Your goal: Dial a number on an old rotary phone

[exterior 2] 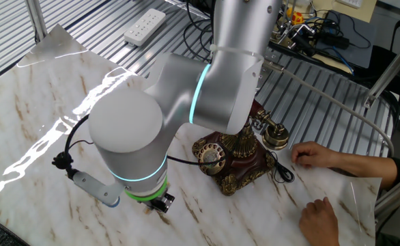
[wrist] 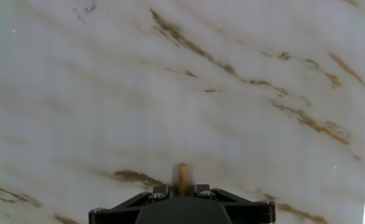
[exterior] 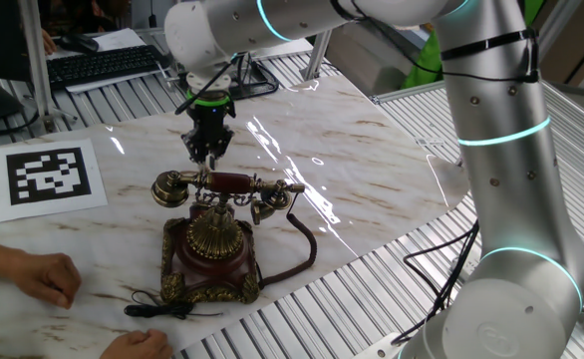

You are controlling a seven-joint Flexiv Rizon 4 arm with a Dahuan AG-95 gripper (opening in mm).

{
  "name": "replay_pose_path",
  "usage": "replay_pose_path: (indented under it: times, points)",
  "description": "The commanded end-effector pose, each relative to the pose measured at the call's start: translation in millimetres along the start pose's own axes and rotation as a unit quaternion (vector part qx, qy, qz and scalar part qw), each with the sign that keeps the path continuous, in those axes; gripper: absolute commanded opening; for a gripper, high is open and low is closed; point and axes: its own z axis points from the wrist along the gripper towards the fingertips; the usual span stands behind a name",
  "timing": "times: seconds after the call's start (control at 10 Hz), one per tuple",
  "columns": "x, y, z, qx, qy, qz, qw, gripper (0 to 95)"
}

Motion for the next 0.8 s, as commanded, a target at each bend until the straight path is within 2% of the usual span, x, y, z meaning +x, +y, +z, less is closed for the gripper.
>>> replay_pose_path:
  times: [0.1, 0.8]
  points:
    - [1.8, 0.2, -0.8, -0.002, 0.003, 0.001, 1.0, 19.0]
    - [1.8, 0.3, 0.8, -0.008, 0.011, 0.0, 0.9999, 19.0]
